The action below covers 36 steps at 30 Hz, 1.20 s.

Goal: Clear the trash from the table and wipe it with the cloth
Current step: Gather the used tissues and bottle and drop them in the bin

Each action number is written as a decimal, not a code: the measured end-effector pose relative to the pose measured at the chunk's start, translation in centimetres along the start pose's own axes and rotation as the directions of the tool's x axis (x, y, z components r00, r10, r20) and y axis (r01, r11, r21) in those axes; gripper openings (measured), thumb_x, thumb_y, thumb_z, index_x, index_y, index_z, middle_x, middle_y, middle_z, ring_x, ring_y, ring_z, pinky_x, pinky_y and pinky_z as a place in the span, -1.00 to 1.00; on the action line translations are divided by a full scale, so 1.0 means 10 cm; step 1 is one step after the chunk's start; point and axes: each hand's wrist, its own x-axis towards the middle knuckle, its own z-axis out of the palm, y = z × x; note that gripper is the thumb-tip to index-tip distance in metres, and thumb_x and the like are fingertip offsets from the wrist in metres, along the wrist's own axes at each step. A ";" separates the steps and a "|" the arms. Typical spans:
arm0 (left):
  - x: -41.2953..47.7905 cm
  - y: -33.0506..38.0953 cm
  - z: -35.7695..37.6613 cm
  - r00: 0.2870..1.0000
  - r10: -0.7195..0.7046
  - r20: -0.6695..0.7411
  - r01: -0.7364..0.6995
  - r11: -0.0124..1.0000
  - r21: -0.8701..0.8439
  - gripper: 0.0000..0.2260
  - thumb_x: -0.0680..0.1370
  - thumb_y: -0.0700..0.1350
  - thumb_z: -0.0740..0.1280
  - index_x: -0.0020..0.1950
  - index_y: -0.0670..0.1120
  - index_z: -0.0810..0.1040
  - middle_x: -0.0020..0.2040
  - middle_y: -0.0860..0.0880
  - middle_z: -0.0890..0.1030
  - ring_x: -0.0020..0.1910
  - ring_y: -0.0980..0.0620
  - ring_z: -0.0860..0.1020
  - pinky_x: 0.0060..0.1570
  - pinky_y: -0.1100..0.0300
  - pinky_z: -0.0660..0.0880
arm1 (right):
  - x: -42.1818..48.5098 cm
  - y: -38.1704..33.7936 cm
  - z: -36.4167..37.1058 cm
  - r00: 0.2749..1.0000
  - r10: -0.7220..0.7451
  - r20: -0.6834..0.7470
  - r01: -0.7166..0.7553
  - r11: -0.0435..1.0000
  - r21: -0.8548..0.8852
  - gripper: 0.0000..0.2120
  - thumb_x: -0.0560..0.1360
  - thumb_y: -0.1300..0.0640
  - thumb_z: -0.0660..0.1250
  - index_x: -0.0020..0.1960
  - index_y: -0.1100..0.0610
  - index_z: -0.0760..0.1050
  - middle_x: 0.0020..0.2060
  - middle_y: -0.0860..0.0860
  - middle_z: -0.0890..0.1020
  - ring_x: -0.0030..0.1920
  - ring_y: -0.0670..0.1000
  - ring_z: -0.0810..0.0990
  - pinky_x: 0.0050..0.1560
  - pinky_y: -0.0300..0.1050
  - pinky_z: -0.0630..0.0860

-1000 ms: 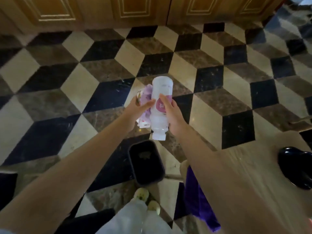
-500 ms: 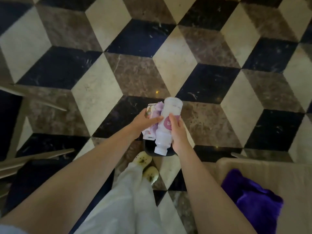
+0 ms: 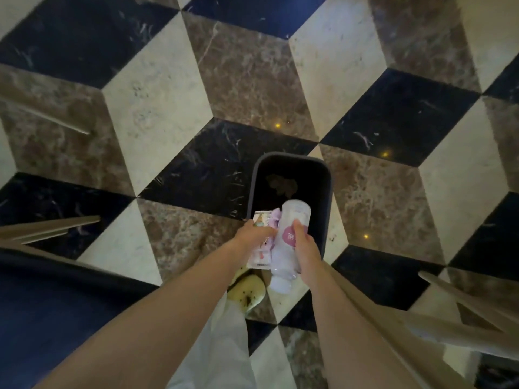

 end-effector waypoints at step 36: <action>0.64 0.63 0.17 0.966 0.258 0.008 -0.167 0.601 0.782 -0.53 0.56 -0.13 0.18 0.48 -0.11 0.24 0.33 -0.20 0.48 0.26 -0.18 0.47 0.12 0.09 0.43 | 0.69 -0.50 0.16 0.956 -0.239 0.172 0.294 0.762 -0.577 -0.53 0.52 0.04 0.20 0.41 0.09 0.25 0.23 0.16 0.50 0.19 0.20 0.50 0.19 0.05 0.47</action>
